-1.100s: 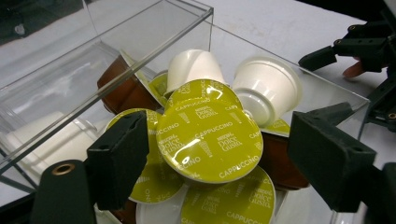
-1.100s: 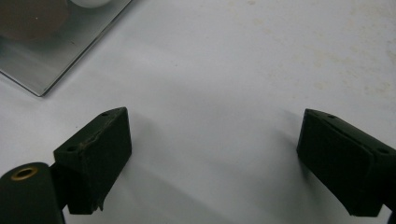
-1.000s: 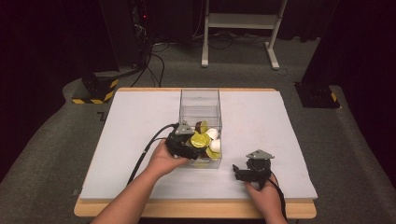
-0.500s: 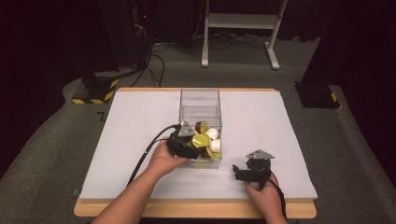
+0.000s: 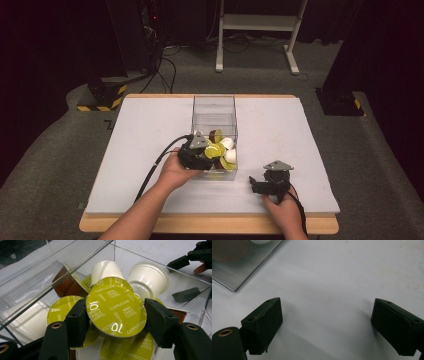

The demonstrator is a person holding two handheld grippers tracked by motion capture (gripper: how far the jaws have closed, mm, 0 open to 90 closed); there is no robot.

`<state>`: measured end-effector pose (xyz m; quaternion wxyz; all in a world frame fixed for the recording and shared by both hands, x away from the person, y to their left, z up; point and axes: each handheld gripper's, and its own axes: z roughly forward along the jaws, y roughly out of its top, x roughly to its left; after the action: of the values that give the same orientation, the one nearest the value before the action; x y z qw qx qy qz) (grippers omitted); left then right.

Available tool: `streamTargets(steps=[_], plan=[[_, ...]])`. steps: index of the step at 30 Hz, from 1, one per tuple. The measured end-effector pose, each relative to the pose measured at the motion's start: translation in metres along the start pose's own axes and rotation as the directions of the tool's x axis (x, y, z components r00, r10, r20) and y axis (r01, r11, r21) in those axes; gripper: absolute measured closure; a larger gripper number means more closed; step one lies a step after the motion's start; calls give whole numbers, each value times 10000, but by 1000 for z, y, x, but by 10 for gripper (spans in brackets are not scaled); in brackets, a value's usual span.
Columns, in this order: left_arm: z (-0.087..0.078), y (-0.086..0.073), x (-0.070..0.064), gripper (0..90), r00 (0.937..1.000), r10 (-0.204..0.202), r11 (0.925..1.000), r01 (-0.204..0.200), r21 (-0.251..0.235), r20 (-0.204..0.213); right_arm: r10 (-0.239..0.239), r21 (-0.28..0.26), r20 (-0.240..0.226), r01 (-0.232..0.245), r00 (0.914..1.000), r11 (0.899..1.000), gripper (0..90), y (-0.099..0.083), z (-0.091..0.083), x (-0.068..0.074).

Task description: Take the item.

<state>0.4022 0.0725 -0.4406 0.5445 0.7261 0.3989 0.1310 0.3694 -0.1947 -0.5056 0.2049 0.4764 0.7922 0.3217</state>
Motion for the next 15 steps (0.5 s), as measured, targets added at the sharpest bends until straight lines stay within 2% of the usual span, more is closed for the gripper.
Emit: streamTargets(steps=[15], plan=[[-14, 6, 2, 396, 9993, -290, 9975, 305, -639, 243, -3, -2, 5, 3, 10000, 10000, 102, 0, 0, 0]])
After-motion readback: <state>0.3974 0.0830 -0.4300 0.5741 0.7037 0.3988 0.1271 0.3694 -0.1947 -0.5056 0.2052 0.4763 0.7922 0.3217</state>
